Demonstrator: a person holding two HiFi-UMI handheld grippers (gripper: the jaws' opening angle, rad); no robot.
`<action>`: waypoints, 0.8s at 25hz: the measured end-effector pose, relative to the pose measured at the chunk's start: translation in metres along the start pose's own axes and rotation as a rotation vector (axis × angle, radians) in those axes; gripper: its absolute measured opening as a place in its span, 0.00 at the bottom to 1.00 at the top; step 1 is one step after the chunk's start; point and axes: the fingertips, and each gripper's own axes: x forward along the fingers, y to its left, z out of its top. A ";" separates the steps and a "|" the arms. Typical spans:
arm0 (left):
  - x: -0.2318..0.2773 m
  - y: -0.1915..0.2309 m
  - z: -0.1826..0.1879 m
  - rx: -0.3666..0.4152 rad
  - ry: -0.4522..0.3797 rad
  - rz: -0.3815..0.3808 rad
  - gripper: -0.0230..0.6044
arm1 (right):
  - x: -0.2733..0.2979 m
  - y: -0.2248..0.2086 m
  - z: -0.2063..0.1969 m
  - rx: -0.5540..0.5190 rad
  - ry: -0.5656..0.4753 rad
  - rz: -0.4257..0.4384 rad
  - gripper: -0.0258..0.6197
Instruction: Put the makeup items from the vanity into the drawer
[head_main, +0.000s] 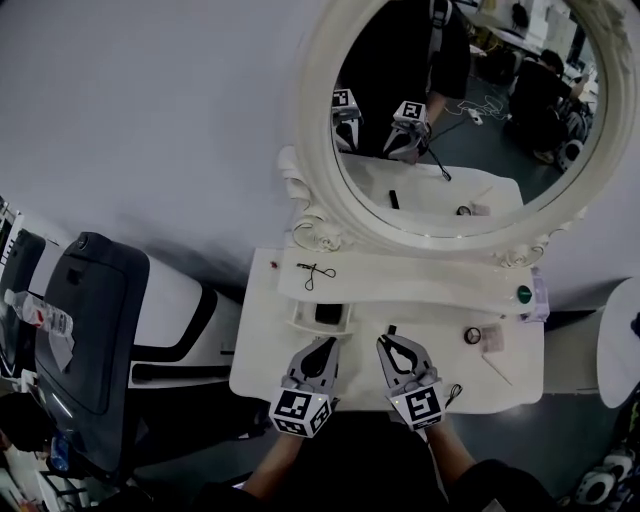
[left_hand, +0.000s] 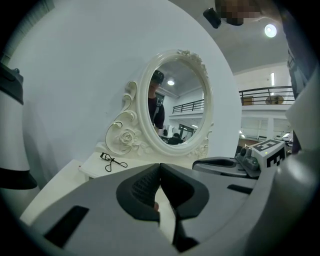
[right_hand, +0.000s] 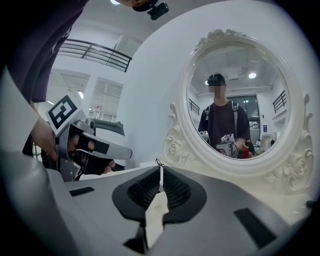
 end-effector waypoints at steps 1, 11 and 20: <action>0.001 -0.004 -0.002 0.001 0.004 -0.006 0.06 | -0.003 -0.002 0.001 -0.003 -0.008 -0.007 0.10; 0.025 -0.042 -0.019 0.013 0.050 -0.064 0.06 | -0.035 -0.027 -0.009 -0.011 -0.019 -0.079 0.09; 0.069 -0.076 -0.062 0.035 0.178 -0.095 0.06 | -0.064 -0.054 -0.041 0.054 0.043 -0.133 0.09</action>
